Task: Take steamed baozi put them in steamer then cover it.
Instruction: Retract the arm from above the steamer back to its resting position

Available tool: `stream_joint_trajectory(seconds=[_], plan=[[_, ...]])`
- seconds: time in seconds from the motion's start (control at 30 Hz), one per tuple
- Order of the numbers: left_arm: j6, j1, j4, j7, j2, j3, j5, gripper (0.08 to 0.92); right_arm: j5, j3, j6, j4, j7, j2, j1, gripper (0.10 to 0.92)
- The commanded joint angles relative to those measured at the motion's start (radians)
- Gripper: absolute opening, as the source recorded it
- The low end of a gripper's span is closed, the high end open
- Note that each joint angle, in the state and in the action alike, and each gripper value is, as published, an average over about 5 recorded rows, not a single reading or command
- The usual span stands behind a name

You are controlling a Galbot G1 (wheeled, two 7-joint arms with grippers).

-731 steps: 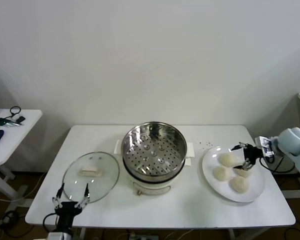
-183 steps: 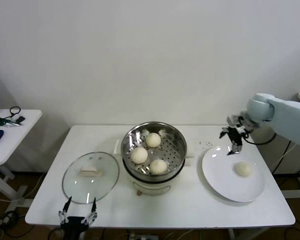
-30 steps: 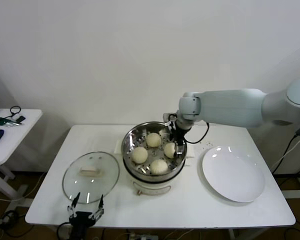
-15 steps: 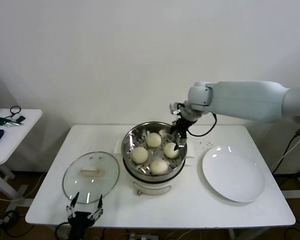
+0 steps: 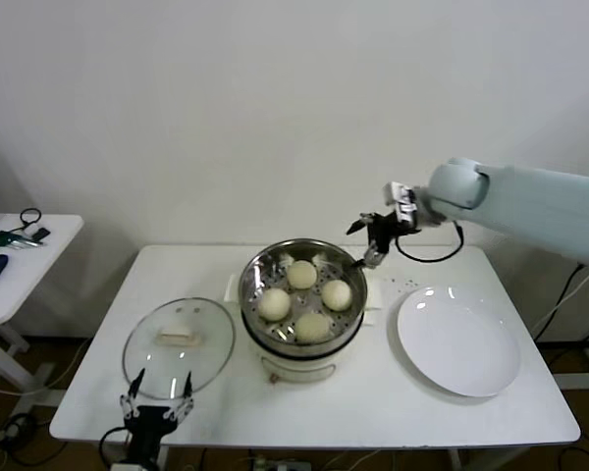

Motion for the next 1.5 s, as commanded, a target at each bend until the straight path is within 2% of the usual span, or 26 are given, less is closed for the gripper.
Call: stream_joint_trajectory(seconds=[0.03,0.3,0.47,0.7,0.97,1.2,1.5], plan=[[0.012,-0.013,-0.005,-0.004,-0.018,-0.006,0.037,0.823,-0.086,0.656,0.242,0.079,0.292,-0.300,-0.601,0.823],[0.013,-0.012,-0.037,-0.014,-0.026,-0.003,0.077,0.823,-0.220,1.294,0.284,0.169,0.373,-0.275,-1.187,0.823],[0.011,-0.011,-0.053,-0.024,-0.025,-0.003,0.129,0.823,-0.250,1.588,0.317,0.223,0.444,-0.193,-1.447,0.823],[0.025,-0.023,-0.074,-0.041,-0.024,-0.010,0.209,0.823,-0.283,1.892,0.342,0.278,0.458,-0.036,-1.738,0.823],[0.059,-0.038,-0.055,-0.039,0.007,-0.016,0.432,0.823,-0.261,2.074,0.319,0.322,0.484,0.114,-1.931,0.823],[0.063,-0.072,-0.036,-0.082,0.042,-0.041,0.889,0.823,-0.244,2.140,0.327,0.306,0.448,0.183,-2.035,0.823],[0.053,-0.134,0.066,-0.039,0.109,-0.012,1.181,0.823,-0.286,2.158,0.312,0.279,0.431,0.219,-2.070,0.823]])
